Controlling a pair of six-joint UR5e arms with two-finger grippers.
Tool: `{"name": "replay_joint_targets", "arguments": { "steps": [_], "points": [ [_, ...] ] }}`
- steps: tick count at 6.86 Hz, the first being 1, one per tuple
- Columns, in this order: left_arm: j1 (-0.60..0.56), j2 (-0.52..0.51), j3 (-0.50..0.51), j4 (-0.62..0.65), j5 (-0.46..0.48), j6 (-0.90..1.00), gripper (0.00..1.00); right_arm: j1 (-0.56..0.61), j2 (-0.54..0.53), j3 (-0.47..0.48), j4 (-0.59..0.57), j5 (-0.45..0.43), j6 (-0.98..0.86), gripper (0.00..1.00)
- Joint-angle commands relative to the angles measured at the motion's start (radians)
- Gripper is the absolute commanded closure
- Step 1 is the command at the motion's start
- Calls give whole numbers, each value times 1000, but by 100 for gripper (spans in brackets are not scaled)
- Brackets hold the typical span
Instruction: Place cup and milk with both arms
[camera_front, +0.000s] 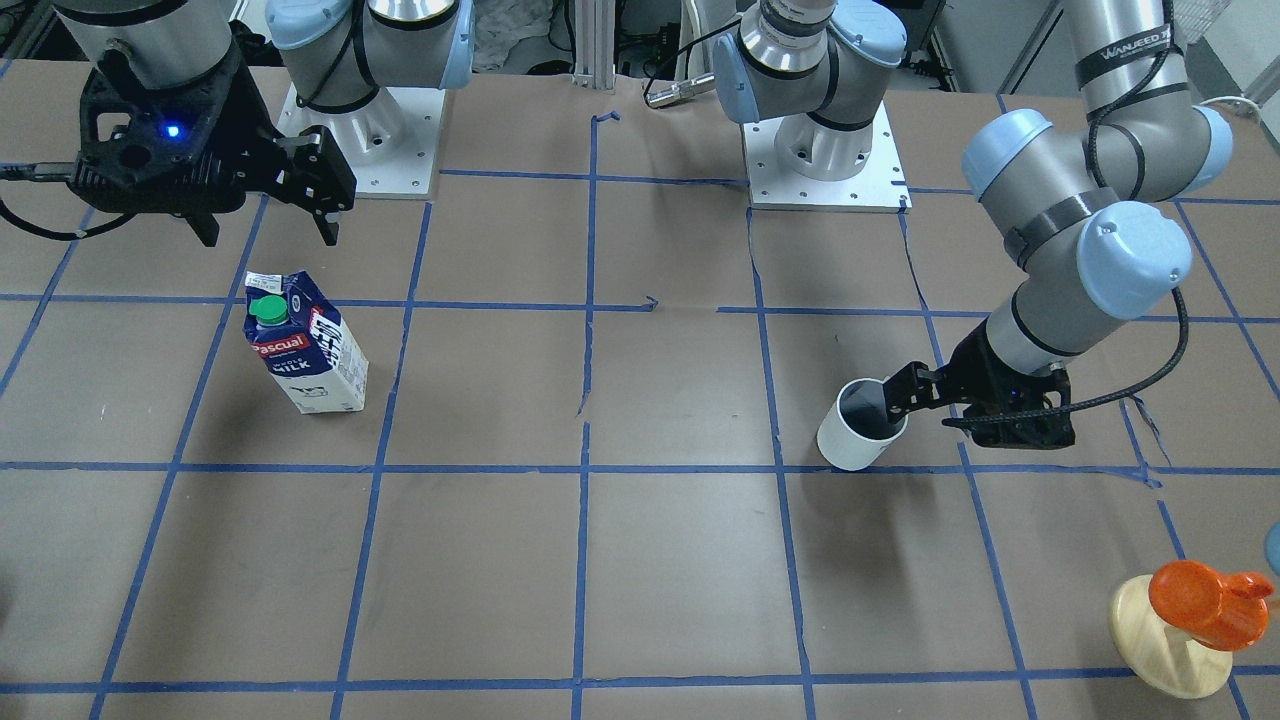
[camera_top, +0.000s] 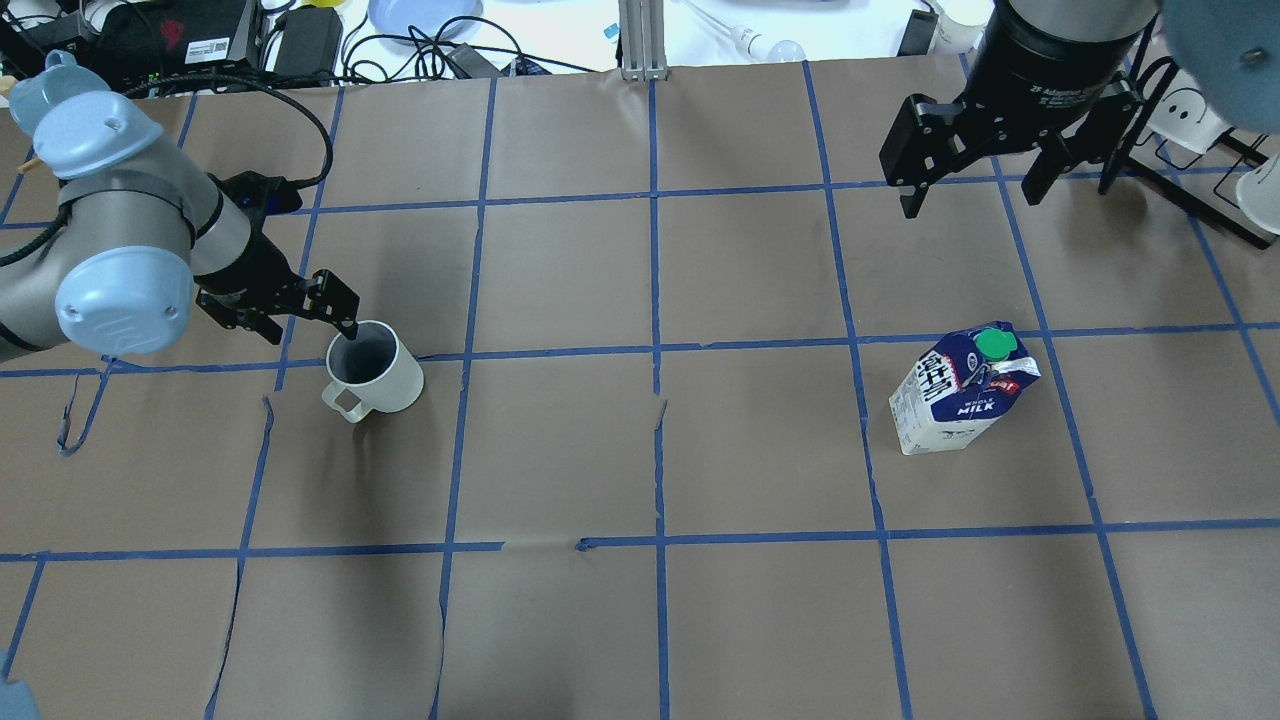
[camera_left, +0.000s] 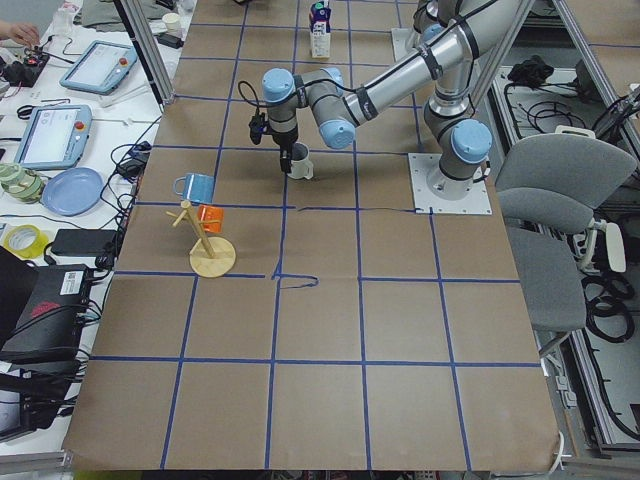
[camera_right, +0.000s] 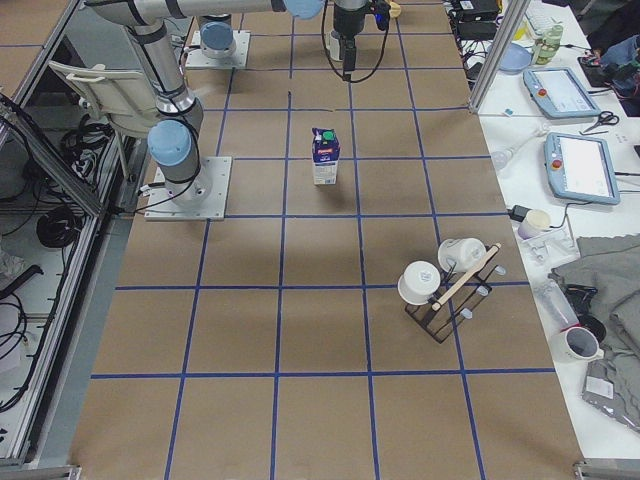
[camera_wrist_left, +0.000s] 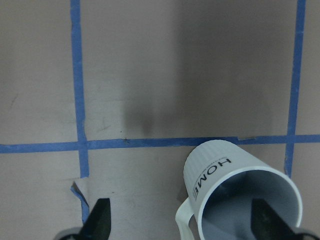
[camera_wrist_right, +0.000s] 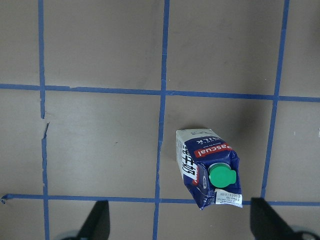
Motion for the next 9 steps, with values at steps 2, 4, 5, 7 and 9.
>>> {"name": "replay_joint_targets", "arguments": {
  "steps": [2,4,5,7,9],
  "points": [
    [-9,-24,-93,104,11,3,62,2,2,-1,-1,1,1,0],
    [-9,-27,-82,113,6,-24,100,2,3,2,-1,-1,-1,0],
    [-17,-27,-67,118,5,-88,100,4,3,1,-3,-1,1,0],
    [-122,-16,-11,124,8,-227,100,4,4,2,-3,1,1,0],
    [-314,-52,145,74,6,-485,100,4,4,1,-1,1,1,0]
  ]
}}
